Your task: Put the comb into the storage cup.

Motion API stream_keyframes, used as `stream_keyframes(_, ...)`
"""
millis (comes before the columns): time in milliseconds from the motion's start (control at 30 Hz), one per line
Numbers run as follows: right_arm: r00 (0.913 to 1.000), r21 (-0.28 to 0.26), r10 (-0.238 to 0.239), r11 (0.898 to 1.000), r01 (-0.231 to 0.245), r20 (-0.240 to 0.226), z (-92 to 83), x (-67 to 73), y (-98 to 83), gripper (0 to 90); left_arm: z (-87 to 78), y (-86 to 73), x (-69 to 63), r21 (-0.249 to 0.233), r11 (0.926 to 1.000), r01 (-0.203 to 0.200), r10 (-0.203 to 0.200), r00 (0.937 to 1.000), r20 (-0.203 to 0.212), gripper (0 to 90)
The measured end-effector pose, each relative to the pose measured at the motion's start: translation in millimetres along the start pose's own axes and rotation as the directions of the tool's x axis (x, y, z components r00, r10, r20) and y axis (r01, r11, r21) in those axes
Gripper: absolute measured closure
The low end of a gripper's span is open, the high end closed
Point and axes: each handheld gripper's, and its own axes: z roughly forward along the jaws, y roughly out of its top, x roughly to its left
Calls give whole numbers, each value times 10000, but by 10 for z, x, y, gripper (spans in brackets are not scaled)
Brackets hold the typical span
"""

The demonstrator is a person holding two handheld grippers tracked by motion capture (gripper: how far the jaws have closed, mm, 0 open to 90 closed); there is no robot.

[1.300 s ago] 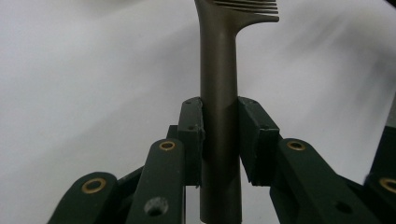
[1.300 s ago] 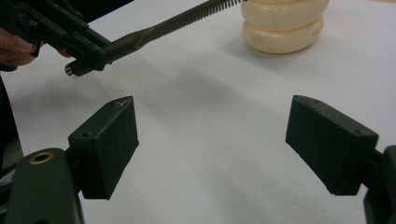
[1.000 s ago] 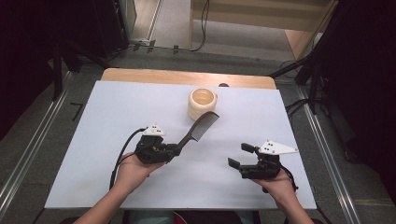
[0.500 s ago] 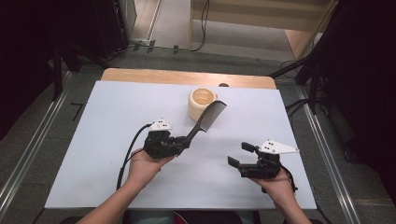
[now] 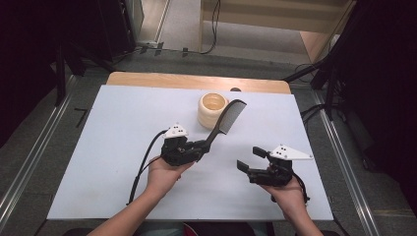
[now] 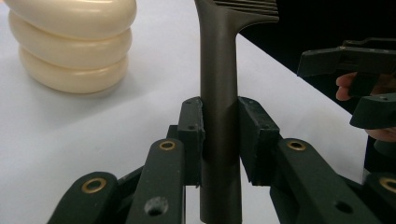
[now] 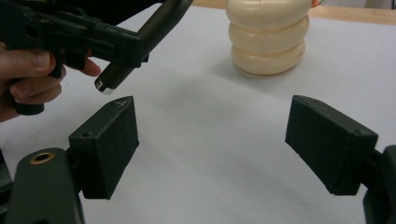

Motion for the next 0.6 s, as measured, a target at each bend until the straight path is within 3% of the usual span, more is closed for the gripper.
stream_keyframes(600, 9981, -473, 521, 9976, -506, 316, 81, 37, 114, 156, 253, -9, -102, -880, 9959, 195, -189, 9998, 72, 733)
